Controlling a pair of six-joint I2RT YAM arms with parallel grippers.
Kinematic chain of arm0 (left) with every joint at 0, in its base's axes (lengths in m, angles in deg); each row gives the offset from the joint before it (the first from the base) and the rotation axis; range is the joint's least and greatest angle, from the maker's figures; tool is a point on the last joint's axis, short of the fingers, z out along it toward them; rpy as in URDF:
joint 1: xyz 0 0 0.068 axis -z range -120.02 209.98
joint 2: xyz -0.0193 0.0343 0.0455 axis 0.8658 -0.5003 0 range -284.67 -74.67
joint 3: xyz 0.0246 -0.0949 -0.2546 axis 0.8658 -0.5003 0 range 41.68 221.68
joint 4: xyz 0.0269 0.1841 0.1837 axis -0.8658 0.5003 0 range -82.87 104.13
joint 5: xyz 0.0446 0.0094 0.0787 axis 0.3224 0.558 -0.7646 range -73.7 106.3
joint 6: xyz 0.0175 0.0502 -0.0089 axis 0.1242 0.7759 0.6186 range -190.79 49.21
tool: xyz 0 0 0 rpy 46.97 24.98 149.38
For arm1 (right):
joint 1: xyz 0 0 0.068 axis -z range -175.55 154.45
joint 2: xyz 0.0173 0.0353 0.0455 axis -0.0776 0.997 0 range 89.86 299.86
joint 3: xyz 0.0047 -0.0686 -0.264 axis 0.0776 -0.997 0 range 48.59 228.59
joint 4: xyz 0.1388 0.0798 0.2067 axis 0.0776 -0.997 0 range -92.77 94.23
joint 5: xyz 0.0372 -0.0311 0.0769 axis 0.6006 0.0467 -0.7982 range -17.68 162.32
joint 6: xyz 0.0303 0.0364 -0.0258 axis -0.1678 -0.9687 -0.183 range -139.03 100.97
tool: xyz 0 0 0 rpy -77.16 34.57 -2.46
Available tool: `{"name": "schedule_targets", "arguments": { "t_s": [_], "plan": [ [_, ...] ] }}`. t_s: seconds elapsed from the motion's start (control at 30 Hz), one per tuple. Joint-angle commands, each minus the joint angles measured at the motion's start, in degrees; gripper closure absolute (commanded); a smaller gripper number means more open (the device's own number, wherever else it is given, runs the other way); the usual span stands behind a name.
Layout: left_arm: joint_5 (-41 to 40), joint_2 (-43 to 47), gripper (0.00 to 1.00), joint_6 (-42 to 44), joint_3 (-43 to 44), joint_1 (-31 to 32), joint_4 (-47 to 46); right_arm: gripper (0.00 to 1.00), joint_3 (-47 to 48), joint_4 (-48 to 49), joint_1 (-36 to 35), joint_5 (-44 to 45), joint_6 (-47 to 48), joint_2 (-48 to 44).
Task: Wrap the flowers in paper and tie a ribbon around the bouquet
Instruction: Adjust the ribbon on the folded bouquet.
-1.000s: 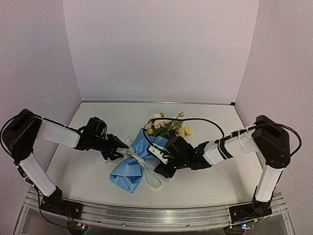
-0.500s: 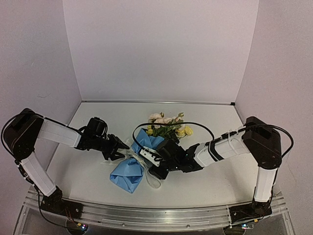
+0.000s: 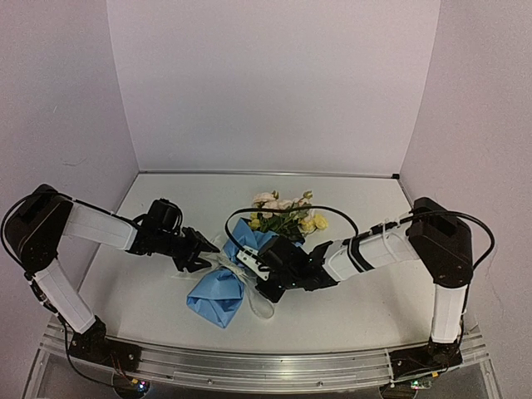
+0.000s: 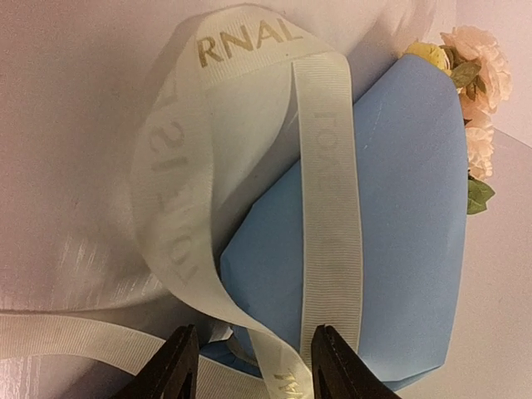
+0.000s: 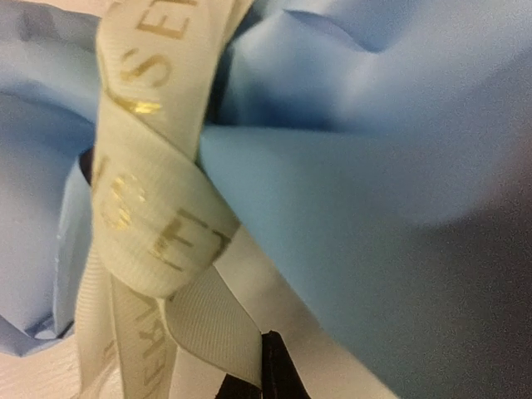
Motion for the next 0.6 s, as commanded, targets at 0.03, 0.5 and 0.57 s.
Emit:
{"name": "schedule_targets", "arguments": {
  "t_s": [0.03,0.5,0.57],
  "plan": [
    [-3.31,3.72,0.52,-1.09,-1.37,0.06,-0.62,1.0,0.93,-8.49,-0.26,5.81,-6.39,-3.29],
    [-10.34,4.73,0.52,15.98,5.33,-2.87,12.62,1.0,-4.36,-11.4,-0.67,9.65,-13.39,-7.55],
    [-10.91,4.79,0.52,20.71,6.68,-3.42,15.13,1.0,-4.64,-12.0,-0.68,9.84,-13.65,-7.87]
  ]
}}
